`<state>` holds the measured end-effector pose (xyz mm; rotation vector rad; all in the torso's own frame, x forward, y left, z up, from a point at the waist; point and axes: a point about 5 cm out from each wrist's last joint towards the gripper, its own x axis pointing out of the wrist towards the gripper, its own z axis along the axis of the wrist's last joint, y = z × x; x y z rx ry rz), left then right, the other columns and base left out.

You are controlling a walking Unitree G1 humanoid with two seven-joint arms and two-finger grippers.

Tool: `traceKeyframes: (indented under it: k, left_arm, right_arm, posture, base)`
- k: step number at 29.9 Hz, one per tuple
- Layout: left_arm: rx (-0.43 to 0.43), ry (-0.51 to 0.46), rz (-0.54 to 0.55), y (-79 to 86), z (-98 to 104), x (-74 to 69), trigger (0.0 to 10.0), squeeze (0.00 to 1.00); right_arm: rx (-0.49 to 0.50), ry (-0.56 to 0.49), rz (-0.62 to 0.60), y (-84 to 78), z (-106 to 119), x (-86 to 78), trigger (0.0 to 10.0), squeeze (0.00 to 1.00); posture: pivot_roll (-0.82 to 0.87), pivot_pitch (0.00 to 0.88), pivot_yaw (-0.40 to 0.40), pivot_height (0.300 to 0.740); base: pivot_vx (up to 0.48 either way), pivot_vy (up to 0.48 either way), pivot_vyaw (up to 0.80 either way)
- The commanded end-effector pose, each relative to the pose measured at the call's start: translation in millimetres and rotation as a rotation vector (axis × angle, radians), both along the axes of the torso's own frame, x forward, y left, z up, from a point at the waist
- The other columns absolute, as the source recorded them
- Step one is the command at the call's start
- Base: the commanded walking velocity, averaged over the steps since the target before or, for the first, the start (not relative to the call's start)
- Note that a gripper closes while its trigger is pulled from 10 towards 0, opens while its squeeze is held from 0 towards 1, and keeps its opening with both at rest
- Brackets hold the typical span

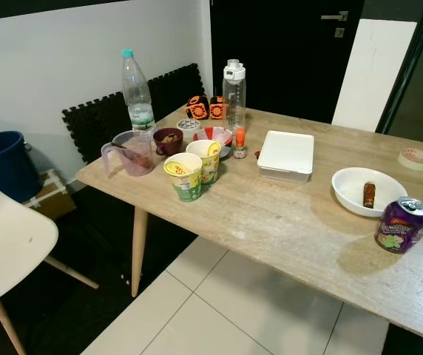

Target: Restocking fridge

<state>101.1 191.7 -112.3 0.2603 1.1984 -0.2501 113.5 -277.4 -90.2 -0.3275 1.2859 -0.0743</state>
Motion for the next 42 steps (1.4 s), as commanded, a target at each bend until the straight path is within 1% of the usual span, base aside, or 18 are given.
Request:
traceKeyframes:
  k: [1, 16, 24, 42]
  left_arm:
    - [-0.014, 0.012, 0.002, -6.7, -1.4, -1.9, 10.0, 0.0]
    - [-0.013, 0.013, -0.014, -9.7, -1.7, -1.4, 10.0, 0.0]
    - [-0.016, 0.016, -0.021, -11.9, -2.0, -1.5, 10.0, 0.0]
    - [-0.022, 0.013, -0.025, -15.3, -1.9, 0.4, 10.0, 0.0]
  right_arm:
    - [-0.01, 0.007, 0.005, 0.9, -0.4, 0.2, 10.0, 0.0]
    - [-0.008, 0.02, 0.018, 2.6, -1.0, 0.3, 10.0, 0.0]
    - [-0.018, 0.022, 0.022, 0.3, 0.1, 1.6, 10.0, 0.0]
    - [-0.016, 0.024, 0.024, 1.2, 0.2, 2.8, 10.0, 0.0]
  posture:
    - [-0.07, 0.0, -0.017, 0.74]
    - [-0.07, 0.0, -0.025, 0.74]
    - [-0.08, 0.0, -0.031, 0.74]
    - [-0.08, 0.0, -0.035, 0.74]
  base:
    - [0.0, 0.0, 0.0]
    - [0.0, 0.0, 0.0]
    - [-0.26, 0.0, 0.0]
    - [-0.275, 0.0, 0.0]
